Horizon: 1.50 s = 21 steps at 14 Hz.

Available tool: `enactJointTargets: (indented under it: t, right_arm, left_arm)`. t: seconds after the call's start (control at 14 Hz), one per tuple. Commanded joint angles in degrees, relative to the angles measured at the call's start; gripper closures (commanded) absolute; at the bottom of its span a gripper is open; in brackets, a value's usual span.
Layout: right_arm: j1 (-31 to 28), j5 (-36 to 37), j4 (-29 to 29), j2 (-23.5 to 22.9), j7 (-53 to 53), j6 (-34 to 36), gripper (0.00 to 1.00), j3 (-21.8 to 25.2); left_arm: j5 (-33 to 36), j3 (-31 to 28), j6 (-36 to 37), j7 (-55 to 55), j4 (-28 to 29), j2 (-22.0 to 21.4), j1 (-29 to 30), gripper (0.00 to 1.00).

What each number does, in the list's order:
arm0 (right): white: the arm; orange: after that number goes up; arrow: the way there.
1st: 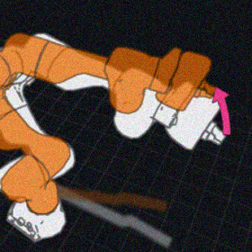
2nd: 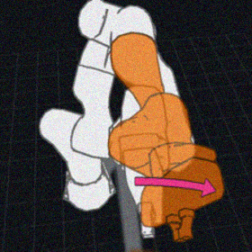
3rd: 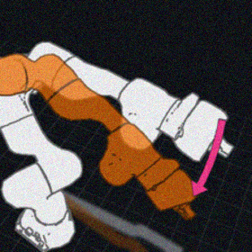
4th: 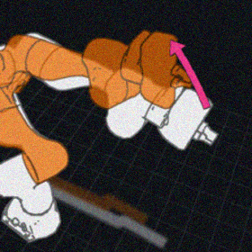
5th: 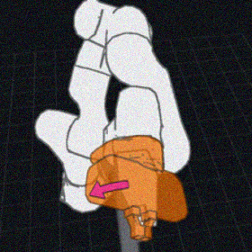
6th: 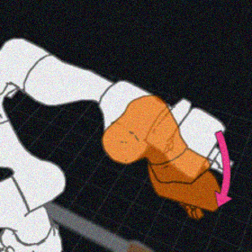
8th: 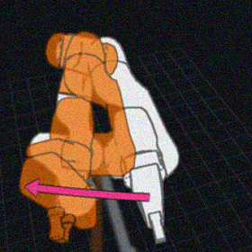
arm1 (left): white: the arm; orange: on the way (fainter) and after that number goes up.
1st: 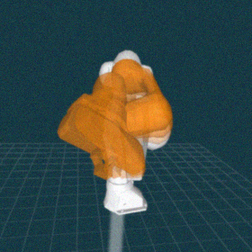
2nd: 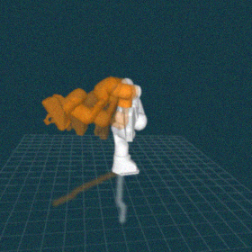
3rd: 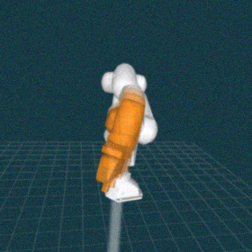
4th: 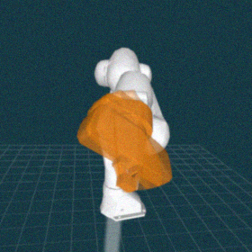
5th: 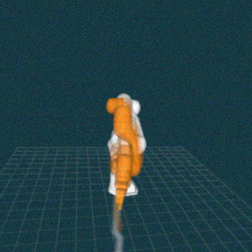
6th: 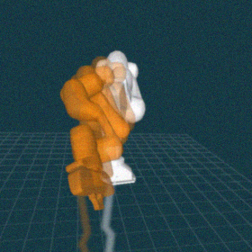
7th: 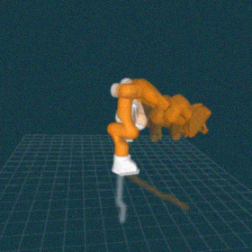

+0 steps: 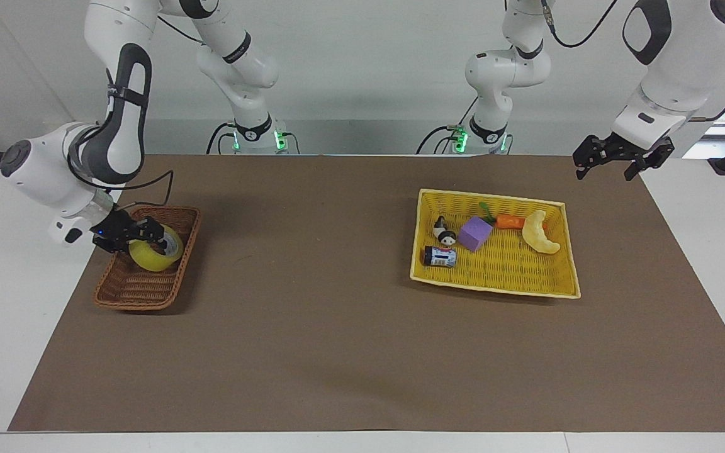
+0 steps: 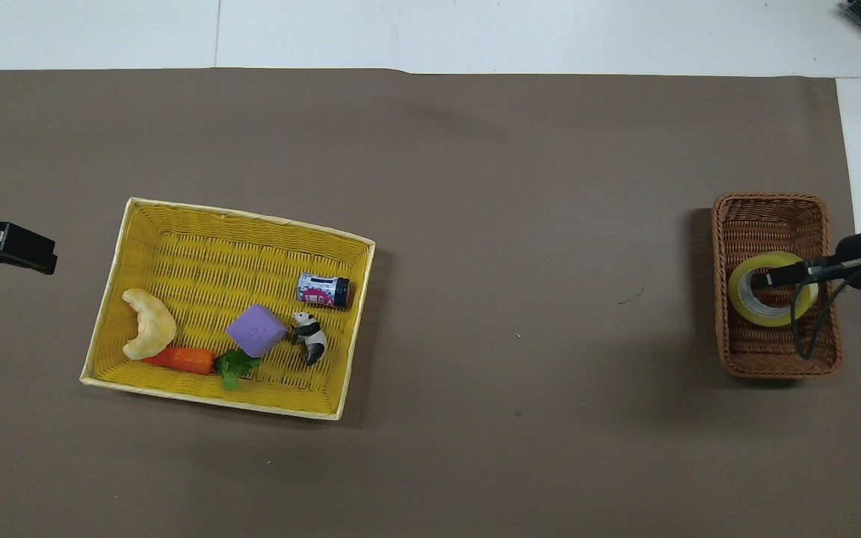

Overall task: Move tape to another basket
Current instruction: 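Open the right gripper and lift it off the tape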

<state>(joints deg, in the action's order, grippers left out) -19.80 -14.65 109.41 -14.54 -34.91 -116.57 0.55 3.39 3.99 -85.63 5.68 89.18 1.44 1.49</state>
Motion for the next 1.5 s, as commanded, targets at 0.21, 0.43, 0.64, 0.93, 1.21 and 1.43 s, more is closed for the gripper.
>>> enactJointTargets:
  t: [0.21,0.43,0.64,0.93,1.21,1.43]
  right_arm:
    - [2.49,1.99,-5.69,2.05,11.61,-0.50,0.00,-0.73]
    - [4.50,4.63,-6.49,4.69,15.91,-0.50,0.00,-0.73]
    - [10.55,12.34,-6.58,8.55,29.06,-0.32,0.00,-0.81]
    - [16.98,13.86,-7.27,13.04,42.71,5.73,0.00,-1.08]
    - [17.08,13.34,-11.92,13.84,43.70,12.14,0.00,-0.99]
    - [16.38,12.72,-18.51,14.19,43.70,20.48,0.00,-0.55]
  left_arm:
    - [0.65,0.23,0.29,0.12,-0.32,-0.30,0.27,0.00]
    - [0.74,0.23,0.02,0.20,-0.41,-0.21,0.19,0.00]
    - [-0.30,0.23,-1.38,-0.06,-0.41,-0.30,1.67,0.00]
    - [-5.67,0.23,-3.84,0.29,-0.32,-0.56,4.93,0.00]
    - [-5.59,0.32,-3.23,0.29,-0.41,-0.56,4.84,0.00]
    - [-5.59,0.32,-3.23,0.29,-0.41,-0.56,4.58,0.00]
